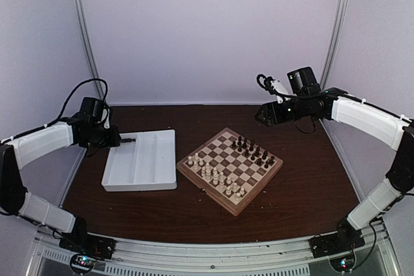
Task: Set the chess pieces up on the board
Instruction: Pick up the chess piece from the storage box.
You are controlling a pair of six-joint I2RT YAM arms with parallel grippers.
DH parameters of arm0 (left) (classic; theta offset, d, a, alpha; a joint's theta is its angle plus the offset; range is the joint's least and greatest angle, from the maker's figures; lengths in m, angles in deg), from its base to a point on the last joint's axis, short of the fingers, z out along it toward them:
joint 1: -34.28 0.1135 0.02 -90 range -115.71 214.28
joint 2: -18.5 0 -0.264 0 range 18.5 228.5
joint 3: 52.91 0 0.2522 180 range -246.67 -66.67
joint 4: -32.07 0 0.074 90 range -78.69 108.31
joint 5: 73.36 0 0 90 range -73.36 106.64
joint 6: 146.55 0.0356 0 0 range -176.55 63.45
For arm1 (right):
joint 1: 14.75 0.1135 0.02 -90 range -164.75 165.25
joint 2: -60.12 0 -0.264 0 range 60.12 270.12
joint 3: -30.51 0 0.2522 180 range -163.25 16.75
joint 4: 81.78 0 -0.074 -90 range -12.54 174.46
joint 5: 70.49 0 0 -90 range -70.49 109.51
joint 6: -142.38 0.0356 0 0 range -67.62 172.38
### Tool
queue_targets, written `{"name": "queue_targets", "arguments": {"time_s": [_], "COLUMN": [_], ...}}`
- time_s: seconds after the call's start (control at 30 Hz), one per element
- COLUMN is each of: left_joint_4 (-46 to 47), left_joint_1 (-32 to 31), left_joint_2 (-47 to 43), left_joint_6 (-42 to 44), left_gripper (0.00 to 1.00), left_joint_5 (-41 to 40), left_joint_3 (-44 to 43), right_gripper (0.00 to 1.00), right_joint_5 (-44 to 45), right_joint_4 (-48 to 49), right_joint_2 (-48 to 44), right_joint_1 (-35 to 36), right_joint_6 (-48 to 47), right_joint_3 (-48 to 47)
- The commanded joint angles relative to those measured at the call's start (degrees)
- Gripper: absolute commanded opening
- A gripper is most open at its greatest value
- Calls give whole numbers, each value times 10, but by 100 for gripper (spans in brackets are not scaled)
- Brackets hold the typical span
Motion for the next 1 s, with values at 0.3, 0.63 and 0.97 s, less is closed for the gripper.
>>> {"name": "queue_targets", "arguments": {"time_s": [0.3,0.63,0.97], "left_joint_4": [-117,-161,-182], "left_joint_1": [29,29,30], "left_joint_2": [229,322,398], "left_joint_6": [29,64,91], "left_gripper": [19,23,24], "left_joint_5": [-33,-106,-149], "left_joint_3": [-222,-313,-358], "right_gripper": [74,74,74], "right_joint_5": [-56,-71,-72], "right_joint_4": [41,51,52], "right_joint_2": [-63,-63,-55], "right_joint_1": [-1,-1,-2], "right_joint_6": [14,19,18], "right_joint_3": [64,70,67]}}
